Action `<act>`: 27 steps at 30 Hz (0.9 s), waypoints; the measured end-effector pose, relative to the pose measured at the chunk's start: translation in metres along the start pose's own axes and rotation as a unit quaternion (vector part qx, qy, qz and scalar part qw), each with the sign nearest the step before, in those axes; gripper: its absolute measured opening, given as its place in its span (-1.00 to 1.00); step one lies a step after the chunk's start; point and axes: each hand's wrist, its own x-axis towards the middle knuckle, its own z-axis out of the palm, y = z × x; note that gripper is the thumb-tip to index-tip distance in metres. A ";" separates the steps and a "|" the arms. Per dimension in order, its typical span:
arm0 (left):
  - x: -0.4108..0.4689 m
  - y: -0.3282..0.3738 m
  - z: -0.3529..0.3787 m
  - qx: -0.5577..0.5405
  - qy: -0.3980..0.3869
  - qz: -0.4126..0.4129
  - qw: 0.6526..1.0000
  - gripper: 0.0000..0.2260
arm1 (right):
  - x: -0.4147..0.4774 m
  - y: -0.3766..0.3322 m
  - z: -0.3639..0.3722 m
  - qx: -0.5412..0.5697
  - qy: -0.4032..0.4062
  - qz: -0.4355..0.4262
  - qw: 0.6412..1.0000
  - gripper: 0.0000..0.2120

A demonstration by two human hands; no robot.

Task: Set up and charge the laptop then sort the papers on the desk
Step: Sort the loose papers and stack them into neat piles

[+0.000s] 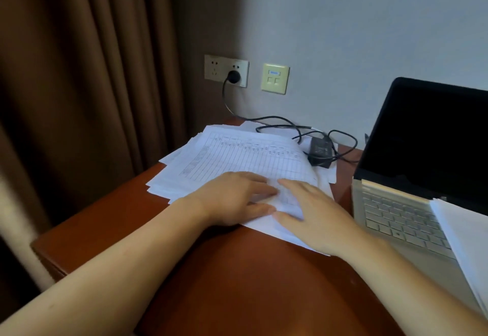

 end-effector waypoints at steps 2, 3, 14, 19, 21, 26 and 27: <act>-0.001 0.000 -0.003 0.008 0.026 0.025 0.999 -0.62 | 0.001 0.002 0.003 0.017 0.037 -0.029 0.999 -0.42; -0.002 0.000 -0.004 0.014 0.041 0.030 0.999 -0.63 | 0.002 0.003 0.005 0.020 0.057 -0.042 0.997 -0.44; -0.014 0.002 -0.007 -0.013 0.107 -0.014 0.994 -0.69 | 0.007 0.014 0.012 0.017 0.142 -0.038 0.989 -0.76; -0.013 -0.001 -0.003 -0.013 0.161 -0.022 0.987 -0.74 | 0.007 0.013 0.012 0.015 0.183 -0.042 0.982 -0.71; -0.012 -0.001 -0.003 -0.033 0.203 -0.032 0.978 -0.81 | 0.006 0.012 0.013 0.008 0.198 -0.046 0.979 -0.67; -0.012 0.003 -0.004 -0.064 0.256 -0.035 0.964 -0.94 | 0.007 0.015 0.013 -0.044 0.298 -0.056 0.952 -0.92; -0.012 0.004 -0.004 -0.057 0.264 -0.020 0.963 -0.94 | 0.008 0.016 0.013 -0.052 0.310 -0.047 0.948 -0.85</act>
